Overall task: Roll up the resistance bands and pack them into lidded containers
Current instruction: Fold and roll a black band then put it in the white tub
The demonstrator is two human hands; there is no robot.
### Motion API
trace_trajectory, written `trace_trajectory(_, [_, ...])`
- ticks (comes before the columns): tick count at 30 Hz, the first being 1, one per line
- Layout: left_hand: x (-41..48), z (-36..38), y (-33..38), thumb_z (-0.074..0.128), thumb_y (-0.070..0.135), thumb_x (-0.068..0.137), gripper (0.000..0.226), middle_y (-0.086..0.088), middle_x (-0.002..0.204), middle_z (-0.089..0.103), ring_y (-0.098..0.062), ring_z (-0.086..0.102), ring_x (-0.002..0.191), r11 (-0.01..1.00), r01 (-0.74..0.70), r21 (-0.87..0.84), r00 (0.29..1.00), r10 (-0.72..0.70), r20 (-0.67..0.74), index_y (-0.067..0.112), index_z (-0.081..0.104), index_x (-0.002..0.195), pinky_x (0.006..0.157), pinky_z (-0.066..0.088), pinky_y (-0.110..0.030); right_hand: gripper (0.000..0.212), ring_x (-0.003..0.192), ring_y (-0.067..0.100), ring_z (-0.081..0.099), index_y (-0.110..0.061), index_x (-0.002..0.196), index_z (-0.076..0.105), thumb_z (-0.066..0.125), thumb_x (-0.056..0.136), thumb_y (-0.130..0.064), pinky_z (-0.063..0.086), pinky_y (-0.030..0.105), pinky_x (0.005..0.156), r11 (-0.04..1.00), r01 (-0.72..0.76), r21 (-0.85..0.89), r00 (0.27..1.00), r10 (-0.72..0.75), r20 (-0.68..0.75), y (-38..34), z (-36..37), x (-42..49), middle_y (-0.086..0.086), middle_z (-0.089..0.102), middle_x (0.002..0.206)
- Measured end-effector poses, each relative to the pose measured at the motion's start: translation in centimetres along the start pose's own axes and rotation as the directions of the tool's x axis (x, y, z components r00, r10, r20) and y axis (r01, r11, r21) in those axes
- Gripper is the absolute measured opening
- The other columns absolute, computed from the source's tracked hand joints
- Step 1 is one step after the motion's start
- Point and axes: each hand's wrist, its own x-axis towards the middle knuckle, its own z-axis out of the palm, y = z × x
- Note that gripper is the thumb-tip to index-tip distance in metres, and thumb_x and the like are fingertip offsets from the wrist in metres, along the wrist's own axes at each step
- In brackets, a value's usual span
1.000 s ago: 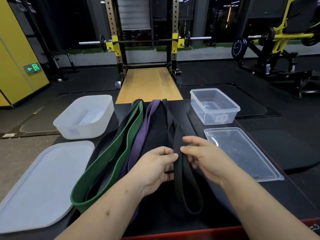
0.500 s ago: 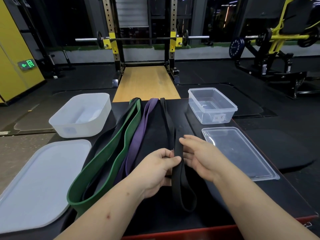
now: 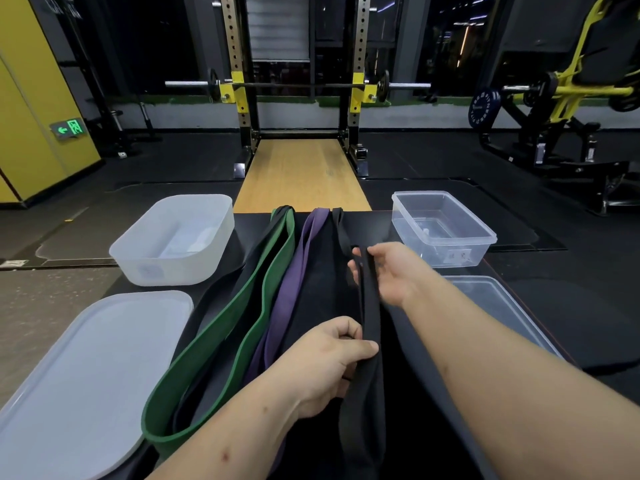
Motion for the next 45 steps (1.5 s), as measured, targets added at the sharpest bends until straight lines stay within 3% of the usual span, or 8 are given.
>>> trace_trajectory(6, [0.9, -0.4, 1.4, 0.062, 0.004, 0.097, 0.017, -0.014, 0.072, 0.053, -0.019, 0.05, 0.059, 0.982, -0.143, -0.123, 0.979, 0.122, -0.166, 0.013, 0.052, 0.086, 0.044, 0.04, -0.021, 0.015, 0.081, 0.026, 0.065, 0.003, 0.087, 0.071, 0.058, 0.081, 0.001, 0.054, 0.034, 0.07, 0.833, 0.504, -0.227, 0.862, -0.502, 0.07, -4.5, 3.0, 2.2, 0.023, 0.067, 0.087])
trace_trajectory(12, [0.2, 0.4, -0.5, 0.065, 0.003, 0.095, 0.027, -0.003, 0.06, 0.043, -0.01, 0.043, 0.047, 0.996, 0.001, 0.086, 0.998, 0.004, -0.06, 0.016, 0.047, 0.079, 0.038, 0.035, -0.019, 0.022, 0.076, 0.027, 0.065, -0.009, 0.082, 0.067, 0.054, 0.087, 0.009, 0.053, 0.035, 0.072, 0.945, 0.039, -0.326, 0.995, -0.066, -0.074, 0.7, 0.0, 3.8, 0.011, 0.07, 0.087])
trace_trajectory(22, [0.1, 0.2, -0.1, 0.064, 0.004, 0.095, 0.03, 0.001, 0.058, 0.041, -0.008, 0.039, 0.046, 0.991, 0.021, 0.129, 1.0, -0.018, -0.021, 0.017, 0.046, 0.075, 0.04, 0.033, -0.018, 0.015, 0.073, 0.02, 0.058, -0.01, 0.101, 0.064, 0.05, 0.098, -0.012, 0.048, 0.031, 0.065, 0.997, 0.059, 0.041, 0.995, -0.055, -0.08, -3.1, -0.5, 6.3, 0.008, 0.061, 0.103])
trace_trajectory(28, [0.9, -0.3, -0.6, 0.072, 0.015, 0.092, 0.024, -0.007, 0.071, 0.048, -0.018, 0.05, 0.06, 0.977, -0.062, 0.206, 0.979, 0.1, -0.177, 0.017, 0.051, 0.08, 0.047, 0.044, -0.025, 0.014, 0.089, 0.027, 0.072, -0.006, 0.107, 0.069, 0.058, 0.099, -0.011, 0.059, 0.043, 0.09, 0.936, 0.012, -0.352, 0.986, -0.07, -0.152, -2.2, -1.2, 8.2, 0.012, 0.076, 0.097])
trace_trajectory(32, [1.4, -0.7, -0.8, 0.072, 0.018, 0.093, 0.024, -0.007, 0.073, 0.048, -0.02, 0.051, 0.066, 0.982, -0.088, 0.167, 0.969, 0.123, -0.213, 0.017, 0.051, 0.081, 0.049, 0.047, -0.026, 0.013, 0.078, 0.023, 0.068, -0.01, 0.096, 0.065, 0.055, 0.103, -0.006, 0.059, 0.04, 0.075, 0.893, 0.043, -0.447, 0.986, -0.111, -0.126, -3.3, -0.8, 8.0, 0.008, 0.071, 0.085])
trace_trajectory(36, [1.4, -0.9, -1.1, 0.075, 0.021, 0.089, 0.023, -0.007, 0.075, 0.053, -0.022, 0.056, 0.071, 0.981, -0.079, 0.178, 0.974, 0.114, -0.195, 0.018, 0.054, 0.082, 0.058, 0.053, -0.031, 0.012, 0.086, 0.026, 0.069, -0.01, 0.099, 0.064, 0.053, 0.104, -0.009, 0.06, 0.045, 0.089, 0.905, 0.043, -0.424, 0.992, -0.089, -0.091, -2.9, -1.0, 8.4, 0.009, 0.07, 0.088])
trace_trajectory(41, [1.7, -1.6, 0.2, 0.083, 0.014, 0.078, 0.029, -0.013, 0.082, 0.06, -0.026, 0.063, 0.08, 0.991, 0.003, 0.137, 0.991, 0.016, -0.135, 0.012, 0.055, 0.087, 0.087, 0.061, -0.047, 0.014, 0.089, 0.025, 0.076, -0.007, 0.115, 0.061, 0.049, 0.107, -0.01, 0.059, 0.036, 0.065, 0.941, 0.094, -0.324, 0.995, -0.104, -0.012, -2.4, -0.2, 7.6, 0.016, 0.071, 0.11])
trace_trajectory(45, [2.2, -2.4, 2.6, 0.081, 0.031, 0.087, 0.036, -0.015, 0.087, 0.072, -0.028, 0.075, 0.087, 0.947, 0.114, 0.3, 0.979, -0.055, -0.197, 0.003, 0.059, 0.093, 0.086, 0.062, -0.044, 0.024, 0.082, 0.026, 0.077, -0.004, 0.129, 0.054, 0.049, 0.106, -0.004, 0.062, 0.039, 0.069, 0.957, 0.144, -0.254, 0.99, -0.141, 0.033, -1.8, 0.5, 7.1, 0.017, 0.069, 0.104])
